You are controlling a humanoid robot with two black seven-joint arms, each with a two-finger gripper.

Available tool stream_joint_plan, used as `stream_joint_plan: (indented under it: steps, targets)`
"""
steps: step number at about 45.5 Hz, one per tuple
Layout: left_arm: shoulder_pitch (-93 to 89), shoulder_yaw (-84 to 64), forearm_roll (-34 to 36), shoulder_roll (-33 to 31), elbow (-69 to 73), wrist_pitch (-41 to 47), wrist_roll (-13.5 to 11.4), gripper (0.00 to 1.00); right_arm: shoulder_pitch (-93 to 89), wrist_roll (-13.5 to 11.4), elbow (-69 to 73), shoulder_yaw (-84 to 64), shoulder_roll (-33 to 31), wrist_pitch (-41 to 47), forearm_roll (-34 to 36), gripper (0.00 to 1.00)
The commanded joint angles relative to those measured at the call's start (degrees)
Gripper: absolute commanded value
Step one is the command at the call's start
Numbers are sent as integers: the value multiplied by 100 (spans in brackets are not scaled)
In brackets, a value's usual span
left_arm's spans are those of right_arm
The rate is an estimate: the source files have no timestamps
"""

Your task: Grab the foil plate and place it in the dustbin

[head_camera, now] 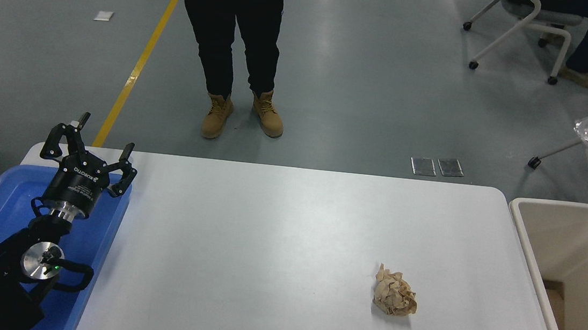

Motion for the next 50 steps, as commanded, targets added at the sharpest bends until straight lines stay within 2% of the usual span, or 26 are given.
stream_joint_plan:
  steps: [1, 21, 48, 49, 50]
  targets:
    - [0, 0, 0, -4, 0, 0, 0, 98, -992, -1, -233, 670, 280, -516, 36, 0]
    - [0, 0, 0, -4, 0, 0, 0, 98, -2012, 8, -356, 1575, 667, -877, 45, 0]
    - [0, 0, 0, -4, 0, 0, 0, 98, -2162, 8, -356, 1637, 860, -1035, 54, 0]
    - [0, 0, 0, 5, 0, 0, 0, 98, -2170, 8, -356, 1637, 860, -1035, 45, 15]
    - [0, 0, 0, -4, 0, 0, 0, 98, -2171, 8, -356, 1637, 860, -1053, 36, 37]
